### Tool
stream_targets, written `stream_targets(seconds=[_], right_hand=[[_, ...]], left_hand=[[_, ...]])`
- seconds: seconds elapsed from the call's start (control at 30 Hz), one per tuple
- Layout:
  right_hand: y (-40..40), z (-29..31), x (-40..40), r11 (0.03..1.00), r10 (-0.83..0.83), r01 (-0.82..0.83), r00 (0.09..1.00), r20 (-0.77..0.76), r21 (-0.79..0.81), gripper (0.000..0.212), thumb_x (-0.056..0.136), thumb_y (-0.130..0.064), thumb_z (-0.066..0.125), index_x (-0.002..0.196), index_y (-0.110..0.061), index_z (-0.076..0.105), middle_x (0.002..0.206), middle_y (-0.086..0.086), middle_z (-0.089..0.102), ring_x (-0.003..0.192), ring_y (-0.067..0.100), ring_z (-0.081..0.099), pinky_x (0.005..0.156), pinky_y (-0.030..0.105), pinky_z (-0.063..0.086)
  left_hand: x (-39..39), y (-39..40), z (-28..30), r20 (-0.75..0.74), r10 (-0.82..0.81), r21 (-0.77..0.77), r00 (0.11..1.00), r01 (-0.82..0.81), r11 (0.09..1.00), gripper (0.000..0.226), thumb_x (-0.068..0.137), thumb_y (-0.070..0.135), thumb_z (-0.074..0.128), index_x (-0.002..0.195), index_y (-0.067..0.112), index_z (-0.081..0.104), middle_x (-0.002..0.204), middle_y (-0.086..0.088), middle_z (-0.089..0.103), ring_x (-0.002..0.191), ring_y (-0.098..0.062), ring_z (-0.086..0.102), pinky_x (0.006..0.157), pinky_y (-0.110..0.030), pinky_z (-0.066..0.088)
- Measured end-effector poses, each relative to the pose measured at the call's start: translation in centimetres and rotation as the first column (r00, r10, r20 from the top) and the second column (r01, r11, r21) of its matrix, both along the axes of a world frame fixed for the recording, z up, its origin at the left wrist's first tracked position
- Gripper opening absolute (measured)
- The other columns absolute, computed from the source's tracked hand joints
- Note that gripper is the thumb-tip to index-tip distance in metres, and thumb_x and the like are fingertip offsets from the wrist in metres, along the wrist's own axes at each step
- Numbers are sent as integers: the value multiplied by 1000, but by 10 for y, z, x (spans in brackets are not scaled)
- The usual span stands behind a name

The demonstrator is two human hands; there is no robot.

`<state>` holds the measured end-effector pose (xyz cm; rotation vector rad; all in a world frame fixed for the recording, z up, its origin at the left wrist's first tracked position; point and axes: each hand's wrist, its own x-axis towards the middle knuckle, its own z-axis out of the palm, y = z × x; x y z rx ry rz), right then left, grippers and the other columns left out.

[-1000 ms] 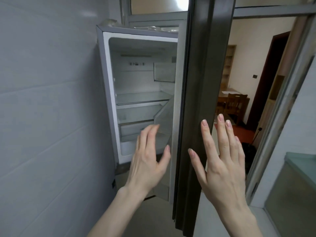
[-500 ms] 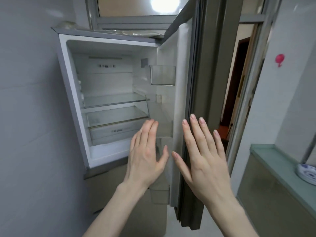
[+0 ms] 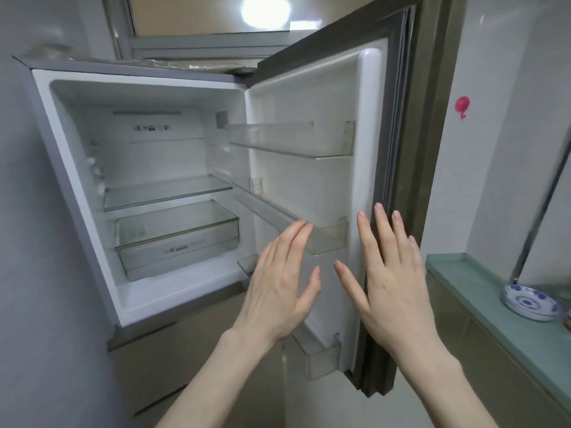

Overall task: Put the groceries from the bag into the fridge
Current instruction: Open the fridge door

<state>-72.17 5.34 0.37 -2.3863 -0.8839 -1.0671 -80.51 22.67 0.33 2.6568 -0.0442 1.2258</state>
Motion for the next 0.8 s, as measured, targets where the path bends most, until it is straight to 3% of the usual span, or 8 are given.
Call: stream_targets(seconds=[0.23, 0.4, 0.6, 0.8], right_hand=[[18, 0, 16, 998, -15, 21, 994, 109, -55, 70, 105, -55, 37, 165, -22, 21, 171, 3, 26, 159, 21, 21, 128, 47, 22], [28, -4, 46, 993, -116, 118, 982, 150, -6, 66, 103, -50, 48, 158, -14, 39, 148, 10, 53, 143, 30, 47, 123, 49, 32], [28, -4, 83, 966, -259, 258, 951, 166, 32, 55, 103, -43, 52, 149, -13, 53, 145, 14, 54, 140, 35, 49, 120, 52, 34], [32, -7, 116, 938, -347, 341, 922, 170, 67, 57, 103, -41, 54, 150, -10, 51, 148, 13, 55, 145, 36, 45, 118, 53, 38]], left_hand=[[55, 29, -1, 12, 20, 21, 1000, -21, 1000, 66, 101, 33, 51, 160, 15, 27, 164, -2, 30, 154, -17, 28, 122, -40, 31], [99, 57, -1, -8, -6, 65, 1000, 7, 998, 63, 102, 33, 48, 159, 15, 30, 162, -3, 34, 155, -18, 24, 123, -44, 29], [148, 64, -2, 25, -106, 118, 994, 102, 988, 58, 99, 29, 54, 154, 14, 40, 153, -6, 42, 149, -25, 35, 117, -49, 35], [189, 57, 0, 82, -167, 170, 983, 151, 974, 57, 95, 29, 57, 148, 11, 47, 143, -10, 49, 140, -30, 44, 119, -51, 32]])
